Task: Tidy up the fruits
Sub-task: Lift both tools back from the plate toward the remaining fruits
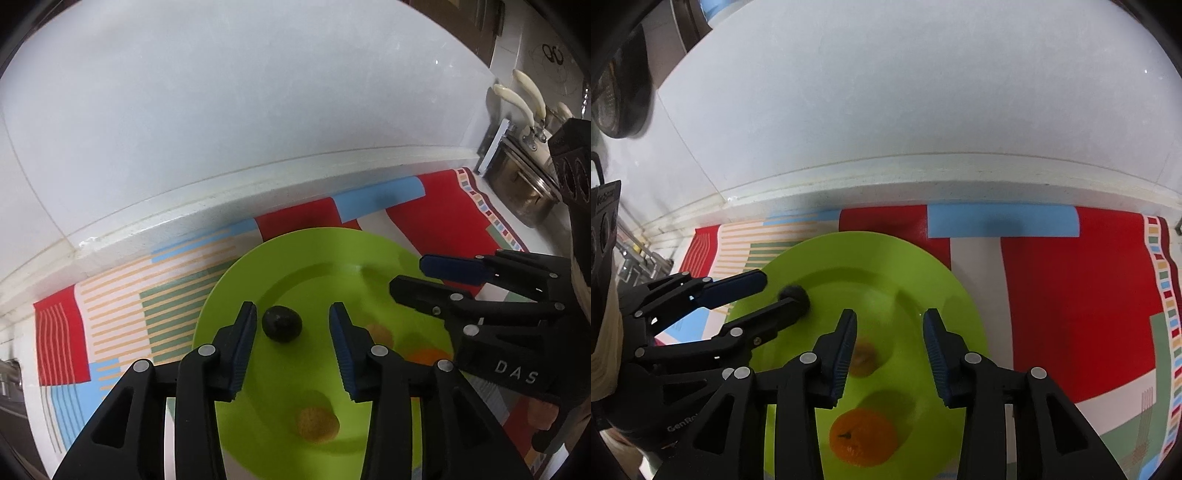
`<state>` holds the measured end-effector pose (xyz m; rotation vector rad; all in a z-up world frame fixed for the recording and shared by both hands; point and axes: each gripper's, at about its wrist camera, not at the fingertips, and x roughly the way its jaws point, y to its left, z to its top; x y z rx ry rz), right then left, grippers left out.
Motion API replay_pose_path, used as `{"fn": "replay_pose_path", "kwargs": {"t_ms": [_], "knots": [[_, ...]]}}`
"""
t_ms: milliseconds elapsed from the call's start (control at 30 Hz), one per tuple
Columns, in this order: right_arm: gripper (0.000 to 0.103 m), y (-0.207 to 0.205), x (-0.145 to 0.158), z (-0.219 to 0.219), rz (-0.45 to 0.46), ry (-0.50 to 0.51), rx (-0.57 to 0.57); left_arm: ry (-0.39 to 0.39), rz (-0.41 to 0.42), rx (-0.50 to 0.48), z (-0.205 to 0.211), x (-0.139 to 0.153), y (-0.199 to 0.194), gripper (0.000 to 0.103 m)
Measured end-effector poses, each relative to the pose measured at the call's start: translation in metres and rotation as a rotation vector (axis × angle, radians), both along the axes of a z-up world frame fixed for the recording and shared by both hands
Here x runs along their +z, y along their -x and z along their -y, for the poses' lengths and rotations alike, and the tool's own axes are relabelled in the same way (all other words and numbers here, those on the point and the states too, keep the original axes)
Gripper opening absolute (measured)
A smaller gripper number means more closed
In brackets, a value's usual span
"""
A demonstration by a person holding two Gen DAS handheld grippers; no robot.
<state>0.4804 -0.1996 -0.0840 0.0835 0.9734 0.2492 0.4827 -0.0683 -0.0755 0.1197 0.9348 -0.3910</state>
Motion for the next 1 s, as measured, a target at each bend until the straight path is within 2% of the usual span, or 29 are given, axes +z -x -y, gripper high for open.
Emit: {"fn": "replay_pose_path", "kwargs": {"t_ms": [133,433,633,700,867,1000], "knots": [[0.038,0.013,0.014,-0.001,0.035,0.012,0.001,-0.012,0.036,0.006,-0.006,0.014,0.013,0.041],[0.038,0.055,0.056,-0.007,0.137,0.023,0.01,0.001,0.144,0.013,-0.018,0.059,0.057,0.051],[0.039,0.089,0.081,-0.009,0.2,0.017,0.007,0.011,0.212,0.028,-0.028,0.085,0.092,0.053],[0.043,0.101,0.089,-0.01,0.224,0.02,0.002,0.02,0.233,0.032,-0.032,0.093,0.105,0.055],[0.043,0.131,0.104,-0.013,0.277,0.021,-0.009,0.024,0.282,0.042,-0.039,0.107,0.137,0.059],[0.052,0.155,0.113,-0.016,0.306,0.021,-0.012,0.029,0.311,0.047,-0.045,0.117,0.162,0.064]]}}
